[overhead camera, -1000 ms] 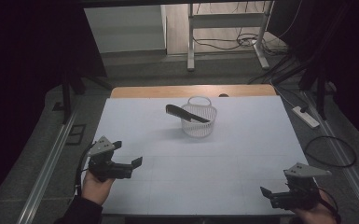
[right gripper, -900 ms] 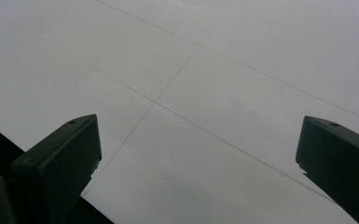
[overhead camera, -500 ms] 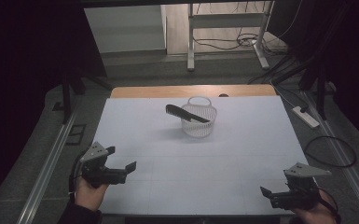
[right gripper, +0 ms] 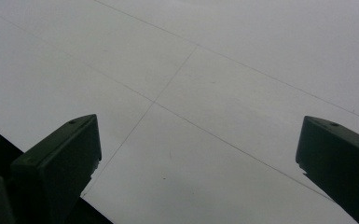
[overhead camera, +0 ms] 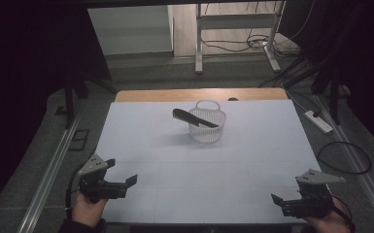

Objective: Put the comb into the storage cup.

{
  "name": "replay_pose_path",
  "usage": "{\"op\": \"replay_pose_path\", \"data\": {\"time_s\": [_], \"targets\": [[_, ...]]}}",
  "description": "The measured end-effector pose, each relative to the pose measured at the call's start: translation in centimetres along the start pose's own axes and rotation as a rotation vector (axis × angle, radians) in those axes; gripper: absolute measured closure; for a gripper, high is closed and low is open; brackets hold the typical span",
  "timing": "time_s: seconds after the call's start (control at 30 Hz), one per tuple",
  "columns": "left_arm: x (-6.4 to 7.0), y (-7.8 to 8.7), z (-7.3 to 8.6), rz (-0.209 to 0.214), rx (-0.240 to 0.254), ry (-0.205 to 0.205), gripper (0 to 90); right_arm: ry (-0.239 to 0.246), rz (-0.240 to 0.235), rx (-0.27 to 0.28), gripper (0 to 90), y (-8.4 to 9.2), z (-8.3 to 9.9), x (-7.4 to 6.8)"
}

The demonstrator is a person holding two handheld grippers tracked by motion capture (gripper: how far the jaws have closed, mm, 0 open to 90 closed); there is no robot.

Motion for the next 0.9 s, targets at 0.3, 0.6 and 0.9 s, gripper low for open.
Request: {"op": "replay_pose_path", "data": {"time_s": [0.3,0.6,0.9], "targets": [[0.0,0.9,1.0,-0.018,-0.019,-0.006,0.0,-0.001,0.001,0.000,0.3,0.0,0.0,0.0],[-0.1,1.8,1.9,-0.037,-0.028,-0.006,0.0,-0.002,0.003,0.000,0.3,0.0,0.0,0.0],[0.1,2.2,2.2,-0.066,-0.046,-0.026,0.0,-0.003,0.006,0.000,0.3,0.0,0.0,0.0]]}}
Point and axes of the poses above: each handheld gripper's, and its own axes: y roughly backward along the jaws, z roughly out of its underside, x roughly to its right, the point moved 1 cm from there along -y, roughly forward along the jaws, and after that the axes turned 14 degrees about -z, right-handed, at the moved point
